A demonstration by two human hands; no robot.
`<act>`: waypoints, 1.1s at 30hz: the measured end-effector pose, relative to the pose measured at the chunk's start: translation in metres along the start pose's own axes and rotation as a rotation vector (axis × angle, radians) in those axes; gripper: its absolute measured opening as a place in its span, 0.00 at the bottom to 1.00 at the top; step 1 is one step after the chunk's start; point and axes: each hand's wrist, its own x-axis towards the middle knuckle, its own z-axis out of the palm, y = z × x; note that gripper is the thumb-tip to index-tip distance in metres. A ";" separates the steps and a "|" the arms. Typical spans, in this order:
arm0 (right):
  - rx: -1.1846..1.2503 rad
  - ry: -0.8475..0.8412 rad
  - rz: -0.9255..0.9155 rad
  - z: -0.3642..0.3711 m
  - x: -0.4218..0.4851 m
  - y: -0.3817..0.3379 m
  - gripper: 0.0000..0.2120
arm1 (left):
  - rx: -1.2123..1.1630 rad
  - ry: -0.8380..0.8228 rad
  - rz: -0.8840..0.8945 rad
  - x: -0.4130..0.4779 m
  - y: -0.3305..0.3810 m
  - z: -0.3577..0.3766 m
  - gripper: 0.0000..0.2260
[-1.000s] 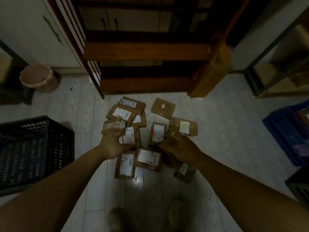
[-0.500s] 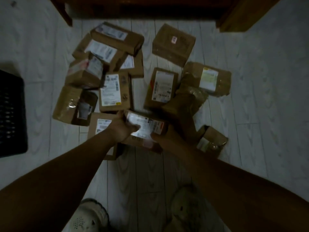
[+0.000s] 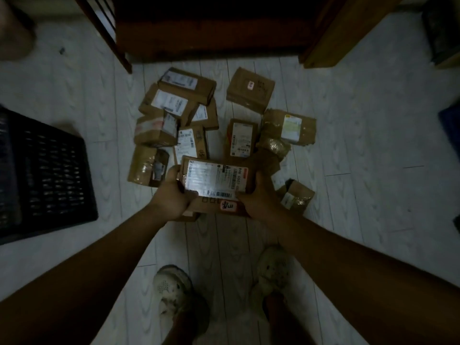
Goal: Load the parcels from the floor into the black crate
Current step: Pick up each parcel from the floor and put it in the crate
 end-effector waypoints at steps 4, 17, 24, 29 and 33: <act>0.024 -0.020 -0.089 -0.028 -0.086 -0.086 0.29 | -0.035 0.057 0.069 -0.078 0.062 -0.054 0.28; -0.001 0.127 -0.352 -0.103 -0.317 -0.260 0.30 | 0.002 0.135 0.270 -0.280 0.221 -0.170 0.30; -0.059 0.071 -0.561 -0.096 -0.391 -0.321 0.29 | -0.033 0.356 0.317 -0.380 0.241 -0.216 0.31; -0.110 0.059 -0.677 -0.060 -0.441 -0.364 0.28 | -0.057 0.472 0.349 -0.440 0.234 -0.270 0.33; -0.114 0.013 -0.755 0.000 -0.471 -0.406 0.31 | -0.064 0.528 0.354 -0.478 0.209 -0.335 0.33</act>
